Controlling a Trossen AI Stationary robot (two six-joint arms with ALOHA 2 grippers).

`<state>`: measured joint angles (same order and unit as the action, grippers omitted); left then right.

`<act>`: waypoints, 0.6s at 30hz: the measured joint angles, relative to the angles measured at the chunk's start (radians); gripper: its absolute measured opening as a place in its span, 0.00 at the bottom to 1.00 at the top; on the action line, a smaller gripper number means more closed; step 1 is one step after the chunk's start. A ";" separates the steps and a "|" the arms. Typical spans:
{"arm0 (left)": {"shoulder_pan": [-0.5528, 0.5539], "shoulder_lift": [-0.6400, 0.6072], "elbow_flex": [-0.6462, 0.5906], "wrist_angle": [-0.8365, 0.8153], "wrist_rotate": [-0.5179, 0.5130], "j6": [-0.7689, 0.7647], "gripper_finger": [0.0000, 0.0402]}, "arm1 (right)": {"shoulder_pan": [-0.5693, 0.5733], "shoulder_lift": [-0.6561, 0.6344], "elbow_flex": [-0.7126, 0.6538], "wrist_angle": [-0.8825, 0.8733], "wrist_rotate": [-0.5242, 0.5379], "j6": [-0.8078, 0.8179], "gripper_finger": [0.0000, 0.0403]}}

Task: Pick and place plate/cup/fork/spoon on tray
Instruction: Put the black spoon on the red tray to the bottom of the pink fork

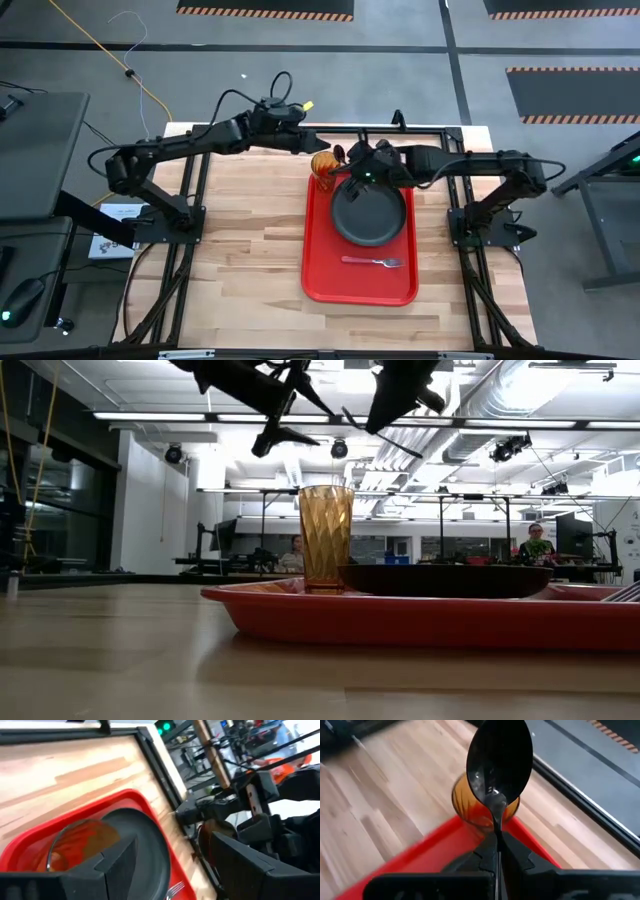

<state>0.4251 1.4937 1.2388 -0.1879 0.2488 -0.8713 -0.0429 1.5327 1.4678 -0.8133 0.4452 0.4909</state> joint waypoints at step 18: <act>-0.099 0.000 0.000 -0.036 -0.077 -0.017 0.59 | -0.003 0.104 0.029 -0.019 -0.061 -0.025 0.00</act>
<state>0.3262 1.4941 1.2389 -0.2238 0.1716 -0.8882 -0.0460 1.6364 1.4971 -0.8323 0.3846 0.4664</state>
